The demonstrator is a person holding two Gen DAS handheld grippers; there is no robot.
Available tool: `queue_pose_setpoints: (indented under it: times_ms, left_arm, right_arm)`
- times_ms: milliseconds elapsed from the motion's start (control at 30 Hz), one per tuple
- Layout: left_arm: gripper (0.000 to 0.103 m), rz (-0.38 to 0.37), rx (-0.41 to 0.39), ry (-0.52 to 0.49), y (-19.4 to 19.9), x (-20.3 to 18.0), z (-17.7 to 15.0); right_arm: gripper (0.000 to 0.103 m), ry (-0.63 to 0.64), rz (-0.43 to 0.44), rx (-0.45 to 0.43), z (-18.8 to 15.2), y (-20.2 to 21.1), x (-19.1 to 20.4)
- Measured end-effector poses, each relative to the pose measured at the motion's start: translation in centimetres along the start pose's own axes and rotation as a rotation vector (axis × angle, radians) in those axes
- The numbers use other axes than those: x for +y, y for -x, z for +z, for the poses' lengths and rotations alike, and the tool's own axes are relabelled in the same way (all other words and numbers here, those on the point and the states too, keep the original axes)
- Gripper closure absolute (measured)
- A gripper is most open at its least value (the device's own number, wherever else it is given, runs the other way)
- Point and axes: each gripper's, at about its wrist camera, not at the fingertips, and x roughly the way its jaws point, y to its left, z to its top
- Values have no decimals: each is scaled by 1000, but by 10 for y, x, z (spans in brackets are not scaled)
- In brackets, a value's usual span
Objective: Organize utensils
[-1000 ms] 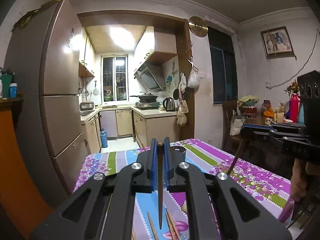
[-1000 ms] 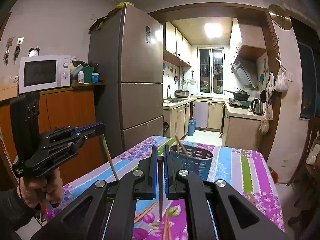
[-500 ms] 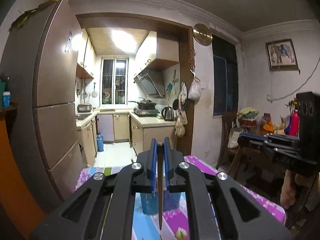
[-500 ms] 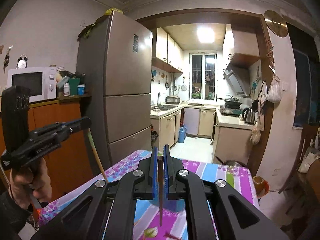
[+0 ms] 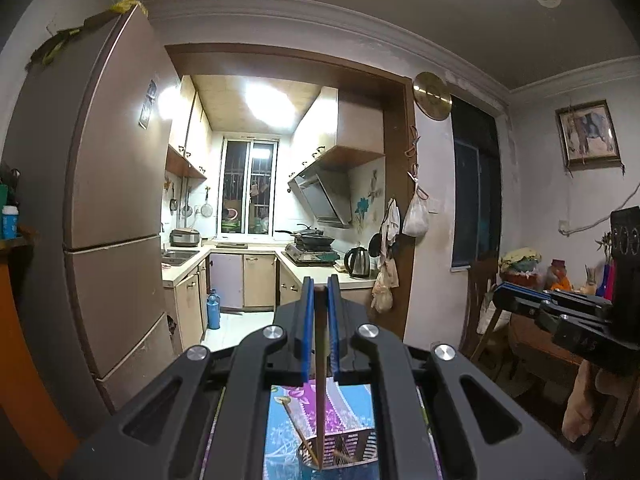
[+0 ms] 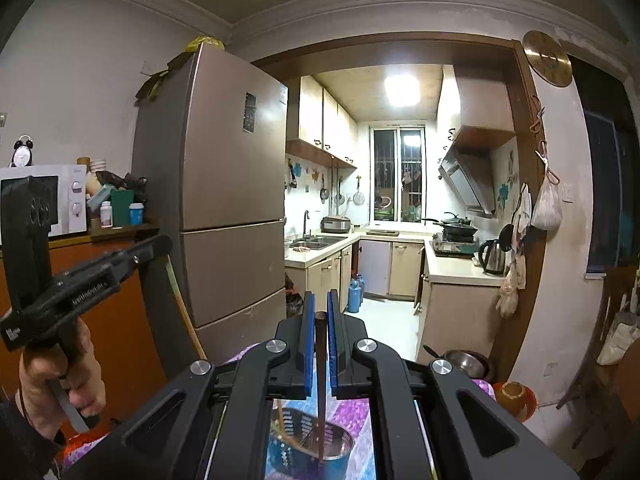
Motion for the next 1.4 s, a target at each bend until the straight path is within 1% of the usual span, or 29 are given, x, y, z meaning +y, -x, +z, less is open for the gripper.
queue_pose_setpoints:
  times_ms: [233,500,800,1267,1300,1333,1367,1400]
  left_arm:
    - [98,-5,22,13,-40,1,-16]
    - [98,-6,64,20,-75,4,-37]
    - [98,-5,86,16,-95,5,-47]
    - [97,-14,128,22,-111,6,-55]
    - [93,-14,132,28,-112,8,-55]
    - [82,-12,131,32,-111,9,-55]
    - [75,-7,125,34,-110,10,-55]
    - [64,-2,116,37,-107,11,-54]
  right_arm:
    - [96,1,17,20,-6,-35,-8]
    - [96,-2,24,72,-29,-72,-16]
    - [96,-24,28,111,-50,-98,-23]
    - [96,-25,45,139,-58,-112,-23]
    - [95,-24,44,140,-58,-112,-24]
    - [95,-22,42,142,-59,-112,-24]
    - [93,-24,42,141,-59,-111,-24]
    - [87,-25,41,138,-58,-111,-25]
